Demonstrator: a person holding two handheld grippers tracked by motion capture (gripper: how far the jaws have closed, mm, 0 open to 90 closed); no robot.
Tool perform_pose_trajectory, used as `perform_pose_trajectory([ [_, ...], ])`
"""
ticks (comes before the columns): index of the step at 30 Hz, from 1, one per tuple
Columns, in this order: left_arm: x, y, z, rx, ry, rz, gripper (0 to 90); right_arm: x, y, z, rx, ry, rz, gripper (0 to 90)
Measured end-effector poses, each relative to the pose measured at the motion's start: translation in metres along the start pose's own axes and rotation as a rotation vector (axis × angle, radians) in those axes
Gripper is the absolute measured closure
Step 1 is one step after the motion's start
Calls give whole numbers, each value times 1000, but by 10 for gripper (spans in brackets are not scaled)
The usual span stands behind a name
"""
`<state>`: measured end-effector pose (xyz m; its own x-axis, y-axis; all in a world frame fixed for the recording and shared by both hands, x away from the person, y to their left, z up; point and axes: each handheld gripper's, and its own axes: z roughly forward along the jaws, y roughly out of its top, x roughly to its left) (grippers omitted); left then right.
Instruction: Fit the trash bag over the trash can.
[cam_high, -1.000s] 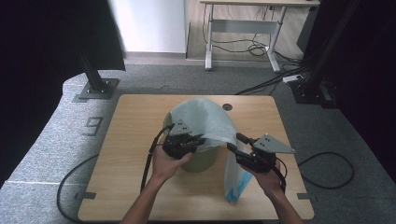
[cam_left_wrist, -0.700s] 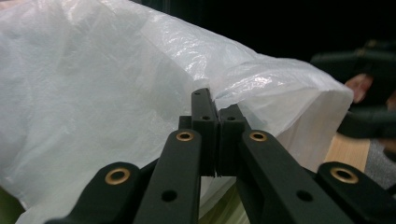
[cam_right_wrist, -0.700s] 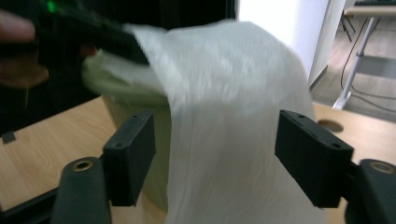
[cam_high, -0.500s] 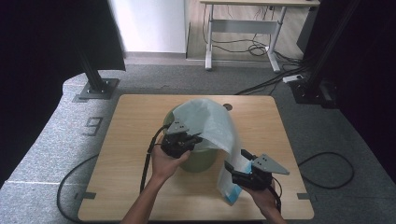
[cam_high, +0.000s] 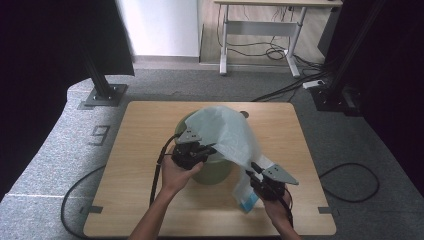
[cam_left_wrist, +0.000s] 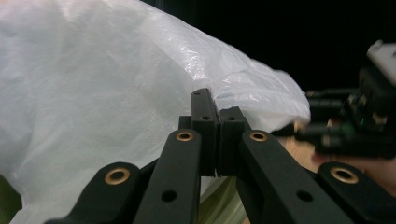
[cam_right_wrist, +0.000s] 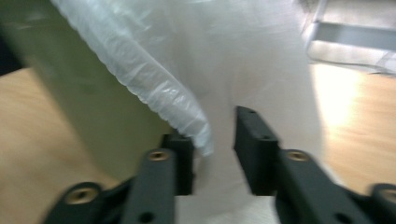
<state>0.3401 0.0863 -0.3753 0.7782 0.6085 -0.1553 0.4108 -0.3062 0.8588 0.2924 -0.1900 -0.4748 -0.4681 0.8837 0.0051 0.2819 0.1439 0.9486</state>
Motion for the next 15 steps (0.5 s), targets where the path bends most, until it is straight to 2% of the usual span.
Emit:
perform_pose_trajectory([
  [1, 0, 0, 0, 1, -4, 1, 877, -3, 2, -3, -9, -10, -5, 802],
  [2, -1, -1, 1, -1, -12, 0, 876, -10, 11, -13, -49, -37, -21, 859],
  [3, -1, 0, 1, -6, -23, -2, 877, -13, 15, -17, -64, -45, -24, 877],
  [9, -3, 2, 2, -18, -91, -10, 870, -19, 54, -43, -163, -66, -85, 884],
  [10, -3, 2, 2, -18, -91, -10, 869, -19, 54, -43, -163, -66, -85, 884],
  [11, -4, 2, 2, -18, -110, -9, 866, -18, 68, -50, -202, -71, -109, 884],
  [15, -5, 1, 1, -20, -119, -10, 857, -14, 82, -56, -239, -74, -135, 884],
])
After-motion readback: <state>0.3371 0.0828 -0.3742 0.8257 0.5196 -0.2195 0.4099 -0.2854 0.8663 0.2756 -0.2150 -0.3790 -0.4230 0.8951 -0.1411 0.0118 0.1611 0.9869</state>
